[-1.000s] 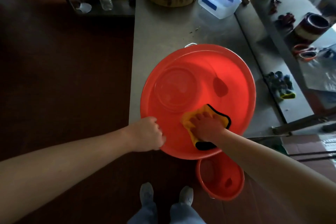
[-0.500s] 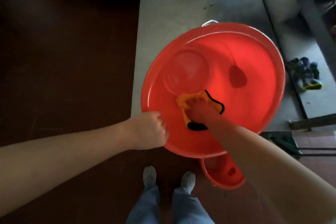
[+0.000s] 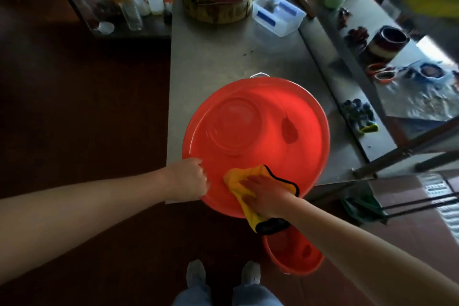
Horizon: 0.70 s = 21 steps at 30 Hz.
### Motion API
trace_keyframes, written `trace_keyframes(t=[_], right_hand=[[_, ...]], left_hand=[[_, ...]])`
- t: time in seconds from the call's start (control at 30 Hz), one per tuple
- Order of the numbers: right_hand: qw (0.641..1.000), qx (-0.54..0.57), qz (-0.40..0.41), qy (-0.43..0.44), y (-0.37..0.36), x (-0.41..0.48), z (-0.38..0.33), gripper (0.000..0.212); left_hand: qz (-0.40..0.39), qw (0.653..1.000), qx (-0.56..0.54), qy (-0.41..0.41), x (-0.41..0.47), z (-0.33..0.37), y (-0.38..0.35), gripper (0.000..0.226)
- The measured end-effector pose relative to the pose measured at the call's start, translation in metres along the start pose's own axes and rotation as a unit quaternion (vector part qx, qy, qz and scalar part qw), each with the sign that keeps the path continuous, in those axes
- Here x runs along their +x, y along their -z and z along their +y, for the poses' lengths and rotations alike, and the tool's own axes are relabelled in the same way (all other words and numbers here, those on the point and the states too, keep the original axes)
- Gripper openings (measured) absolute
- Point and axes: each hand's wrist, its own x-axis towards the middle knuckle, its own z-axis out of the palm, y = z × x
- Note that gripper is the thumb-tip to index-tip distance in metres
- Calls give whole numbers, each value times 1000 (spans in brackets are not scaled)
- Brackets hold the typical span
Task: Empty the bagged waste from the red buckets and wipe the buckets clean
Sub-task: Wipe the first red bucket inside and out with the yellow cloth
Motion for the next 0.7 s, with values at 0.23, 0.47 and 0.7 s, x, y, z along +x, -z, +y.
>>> trace_keyframes(t=[0.23, 0.47, 0.7], right_hand=[[999, -26, 22, 19, 13, -48, 10, 84], [973, -224, 47, 27, 24, -71, 26, 75], [931, -326, 166, 10, 5, -69, 11, 49]], left_hand=[[-50, 999, 13, 13, -3, -28, 8, 23], [-38, 996, 72, 44, -33, -71, 6, 31], [-19, 985, 139, 102, -38, -70, 13, 28]])
